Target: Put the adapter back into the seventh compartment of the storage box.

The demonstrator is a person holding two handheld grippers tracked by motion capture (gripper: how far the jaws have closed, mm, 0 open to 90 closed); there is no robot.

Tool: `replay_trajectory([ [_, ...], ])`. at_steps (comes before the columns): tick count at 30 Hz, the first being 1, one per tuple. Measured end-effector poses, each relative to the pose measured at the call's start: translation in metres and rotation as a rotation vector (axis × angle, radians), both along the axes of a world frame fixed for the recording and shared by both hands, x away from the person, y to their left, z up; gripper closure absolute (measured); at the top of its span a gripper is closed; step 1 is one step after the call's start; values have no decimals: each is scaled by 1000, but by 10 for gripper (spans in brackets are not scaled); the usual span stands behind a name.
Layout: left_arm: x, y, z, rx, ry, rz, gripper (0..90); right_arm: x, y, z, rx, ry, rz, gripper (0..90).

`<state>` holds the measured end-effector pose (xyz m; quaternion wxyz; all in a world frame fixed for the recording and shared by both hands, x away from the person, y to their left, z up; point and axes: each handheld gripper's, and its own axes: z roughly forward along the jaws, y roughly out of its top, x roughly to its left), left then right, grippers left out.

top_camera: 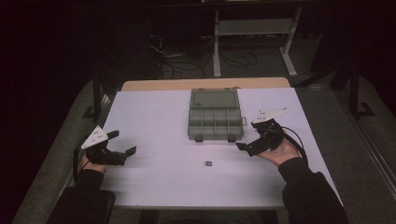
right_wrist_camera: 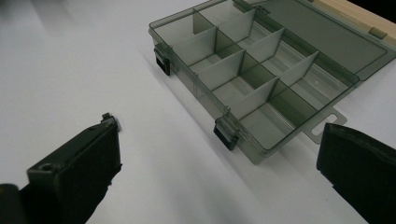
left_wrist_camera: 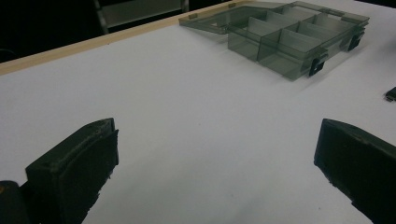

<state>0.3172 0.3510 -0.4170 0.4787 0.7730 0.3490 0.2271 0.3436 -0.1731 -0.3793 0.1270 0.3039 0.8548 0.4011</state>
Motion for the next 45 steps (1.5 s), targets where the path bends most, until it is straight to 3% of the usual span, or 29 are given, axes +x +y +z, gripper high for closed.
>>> replay_trajectory([
  [45,0,0,0,0,3,-9,0,3,46,-14,-64,53,118,0],
])
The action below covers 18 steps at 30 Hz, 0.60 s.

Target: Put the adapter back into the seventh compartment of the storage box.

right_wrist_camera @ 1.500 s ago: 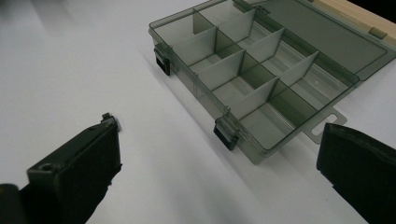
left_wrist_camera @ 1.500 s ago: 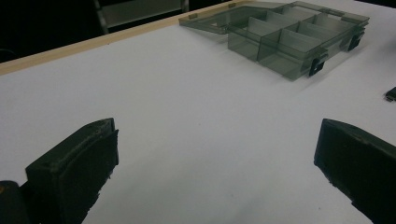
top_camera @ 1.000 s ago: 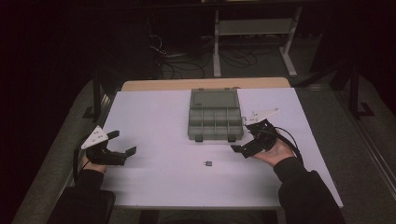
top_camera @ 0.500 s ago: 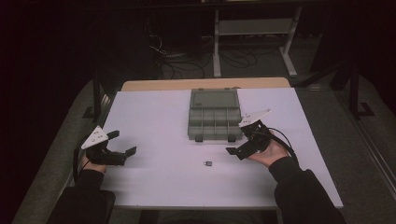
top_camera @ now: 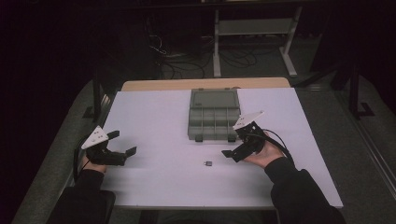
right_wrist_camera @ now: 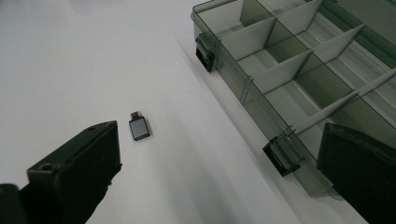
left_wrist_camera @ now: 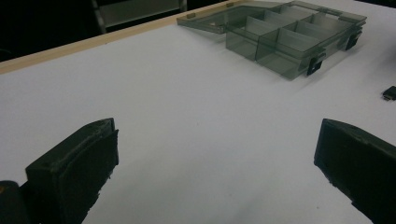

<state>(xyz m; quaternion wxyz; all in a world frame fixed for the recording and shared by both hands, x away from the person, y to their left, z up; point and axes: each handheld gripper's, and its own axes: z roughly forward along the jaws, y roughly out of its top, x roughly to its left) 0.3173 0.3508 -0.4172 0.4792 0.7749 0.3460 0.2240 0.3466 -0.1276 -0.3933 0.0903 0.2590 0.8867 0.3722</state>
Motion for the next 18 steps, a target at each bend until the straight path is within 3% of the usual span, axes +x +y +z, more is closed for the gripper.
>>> replay_trajectory([
  [18,0,0,0,1,0,0,0,-1,16,-6,-24,15,51,0],
])
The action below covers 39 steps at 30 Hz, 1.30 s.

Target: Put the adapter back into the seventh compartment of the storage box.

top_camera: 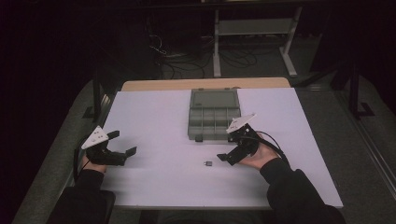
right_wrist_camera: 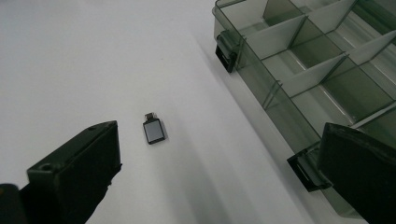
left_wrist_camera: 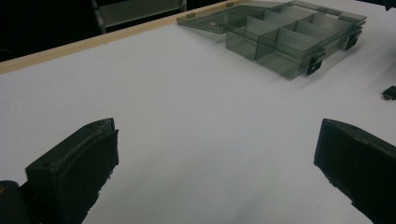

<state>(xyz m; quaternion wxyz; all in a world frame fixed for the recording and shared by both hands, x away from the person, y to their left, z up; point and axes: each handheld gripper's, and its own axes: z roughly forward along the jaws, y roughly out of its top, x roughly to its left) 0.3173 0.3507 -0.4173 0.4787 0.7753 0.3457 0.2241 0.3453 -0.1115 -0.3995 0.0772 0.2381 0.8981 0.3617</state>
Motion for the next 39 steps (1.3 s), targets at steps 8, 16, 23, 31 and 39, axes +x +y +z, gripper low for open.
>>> replay_trajectory([
  [8,0,0,0,0,0,1,0,-1,7,-3,-9,9,18,0],
  [16,0,0,0,-1,0,0,0,-1,13,-6,-21,18,39,0],
  [23,0,0,0,-2,0,1,0,-1,19,-9,-30,27,54,0],
  [31,0,0,0,-3,0,-1,0,-2,24,-13,-48,37,78,0],
  [39,0,0,0,-2,0,-2,0,-4,32,-19,-73,57,102,0],
])
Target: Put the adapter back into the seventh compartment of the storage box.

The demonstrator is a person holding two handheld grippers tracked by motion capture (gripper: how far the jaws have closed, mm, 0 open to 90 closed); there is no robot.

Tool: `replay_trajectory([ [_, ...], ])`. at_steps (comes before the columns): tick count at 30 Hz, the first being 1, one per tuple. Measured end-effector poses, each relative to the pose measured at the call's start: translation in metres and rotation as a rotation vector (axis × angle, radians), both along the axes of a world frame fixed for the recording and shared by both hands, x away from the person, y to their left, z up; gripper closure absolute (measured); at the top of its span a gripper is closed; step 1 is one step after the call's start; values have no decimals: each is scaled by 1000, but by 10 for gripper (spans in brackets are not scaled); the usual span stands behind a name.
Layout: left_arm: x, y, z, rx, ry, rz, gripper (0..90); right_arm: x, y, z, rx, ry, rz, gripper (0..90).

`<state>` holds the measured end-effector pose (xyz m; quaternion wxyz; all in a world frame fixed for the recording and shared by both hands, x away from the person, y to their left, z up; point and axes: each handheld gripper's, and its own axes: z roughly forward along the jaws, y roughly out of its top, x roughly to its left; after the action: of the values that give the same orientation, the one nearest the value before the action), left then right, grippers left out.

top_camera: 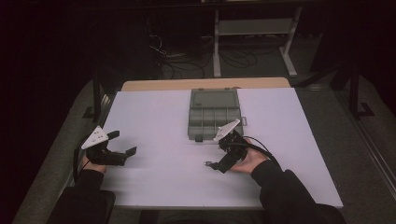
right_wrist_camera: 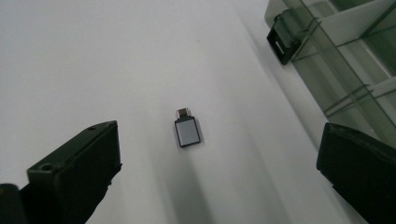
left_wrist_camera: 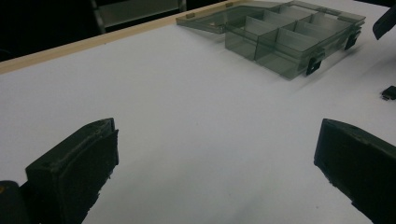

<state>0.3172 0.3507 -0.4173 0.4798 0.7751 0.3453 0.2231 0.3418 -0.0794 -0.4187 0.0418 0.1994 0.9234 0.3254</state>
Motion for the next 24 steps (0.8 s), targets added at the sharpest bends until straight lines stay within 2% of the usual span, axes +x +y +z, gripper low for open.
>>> replay_trajectory([
  [19,0,0,0,0,1,-1,0,0,13,-10,-46,27,55,0],
  [24,0,0,0,-1,1,-1,0,0,17,-12,-56,40,79,56],
])
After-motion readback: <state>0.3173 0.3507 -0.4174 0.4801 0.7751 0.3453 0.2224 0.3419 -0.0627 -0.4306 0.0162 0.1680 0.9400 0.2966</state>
